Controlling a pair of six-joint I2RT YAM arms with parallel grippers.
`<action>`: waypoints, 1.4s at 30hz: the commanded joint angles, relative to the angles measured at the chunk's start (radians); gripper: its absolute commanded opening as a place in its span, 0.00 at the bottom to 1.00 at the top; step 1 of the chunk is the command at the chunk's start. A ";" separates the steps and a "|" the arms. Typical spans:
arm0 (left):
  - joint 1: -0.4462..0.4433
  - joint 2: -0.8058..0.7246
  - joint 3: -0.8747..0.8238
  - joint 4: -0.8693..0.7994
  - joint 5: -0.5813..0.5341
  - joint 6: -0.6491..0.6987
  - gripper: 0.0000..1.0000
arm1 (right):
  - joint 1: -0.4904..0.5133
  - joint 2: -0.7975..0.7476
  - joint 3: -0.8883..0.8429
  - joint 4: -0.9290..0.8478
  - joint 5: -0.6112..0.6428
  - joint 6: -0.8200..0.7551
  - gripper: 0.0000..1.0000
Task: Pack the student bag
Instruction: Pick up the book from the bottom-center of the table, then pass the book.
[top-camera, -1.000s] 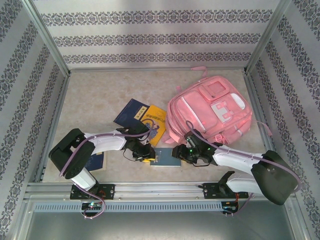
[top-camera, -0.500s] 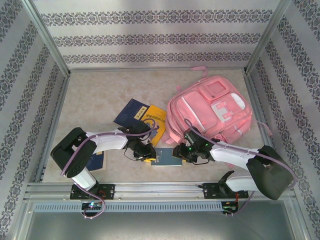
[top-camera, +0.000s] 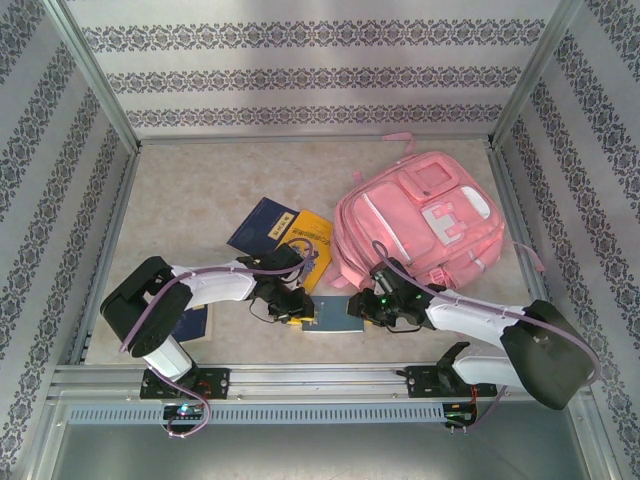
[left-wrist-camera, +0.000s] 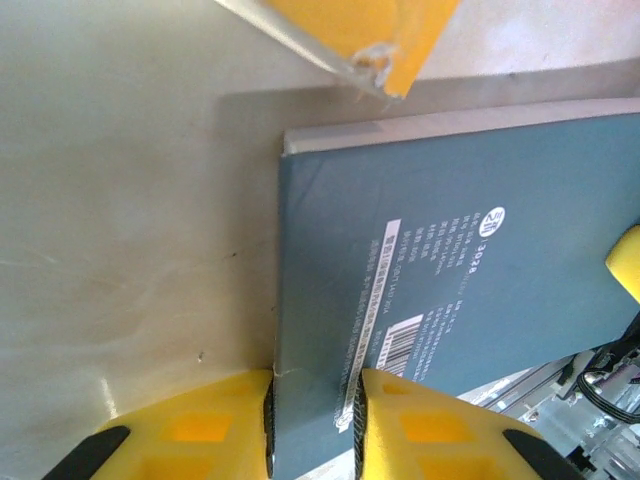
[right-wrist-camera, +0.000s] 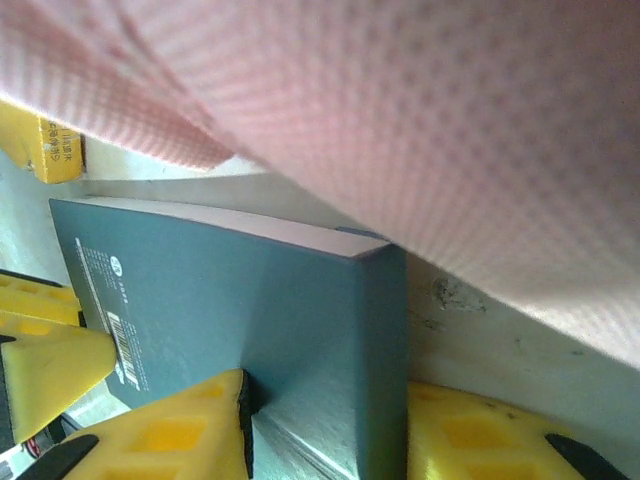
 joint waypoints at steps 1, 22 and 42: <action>-0.069 0.064 0.011 0.190 0.047 -0.007 0.25 | 0.053 -0.004 0.000 0.291 -0.134 -0.023 0.00; -0.040 -0.761 0.064 -0.203 -0.394 0.024 1.00 | -0.047 -0.368 0.239 -0.004 -0.058 0.015 0.00; -0.040 -0.709 -0.088 0.603 -0.395 -0.416 1.00 | -0.041 -0.386 0.421 0.237 0.194 0.189 0.00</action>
